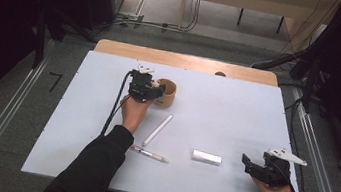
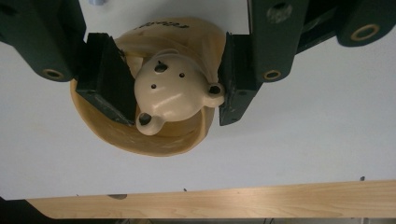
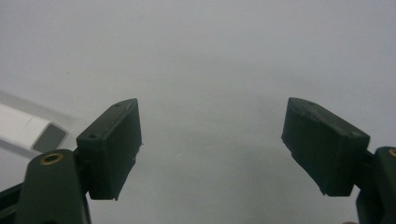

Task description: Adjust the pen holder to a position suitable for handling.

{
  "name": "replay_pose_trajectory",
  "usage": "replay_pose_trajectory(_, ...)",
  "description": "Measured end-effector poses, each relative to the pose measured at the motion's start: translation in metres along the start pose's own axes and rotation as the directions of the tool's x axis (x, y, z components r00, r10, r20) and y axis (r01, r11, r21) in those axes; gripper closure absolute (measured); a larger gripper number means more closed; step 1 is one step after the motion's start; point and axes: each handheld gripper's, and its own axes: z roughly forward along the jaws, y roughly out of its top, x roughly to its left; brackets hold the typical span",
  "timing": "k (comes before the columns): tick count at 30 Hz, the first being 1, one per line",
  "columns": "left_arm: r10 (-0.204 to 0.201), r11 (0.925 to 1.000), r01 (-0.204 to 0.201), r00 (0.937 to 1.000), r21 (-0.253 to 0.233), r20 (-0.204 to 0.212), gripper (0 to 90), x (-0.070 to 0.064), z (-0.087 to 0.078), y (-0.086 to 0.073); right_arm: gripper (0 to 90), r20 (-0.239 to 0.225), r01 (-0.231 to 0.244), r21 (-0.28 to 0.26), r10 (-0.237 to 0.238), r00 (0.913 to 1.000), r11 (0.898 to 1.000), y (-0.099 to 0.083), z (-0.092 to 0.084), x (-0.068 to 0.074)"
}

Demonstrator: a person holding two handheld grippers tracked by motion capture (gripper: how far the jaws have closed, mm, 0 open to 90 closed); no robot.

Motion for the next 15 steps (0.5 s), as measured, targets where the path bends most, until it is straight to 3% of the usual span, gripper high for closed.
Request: replay_pose_trajectory(15,-0.039,0.9992,0.039,0.9987,0.009,0.032,55.1,0.0046,0.0002,0.0009,18.3,0.002,0.007,0.005,-0.007,1.0,1.0,0.0002,0.0012,0.001)
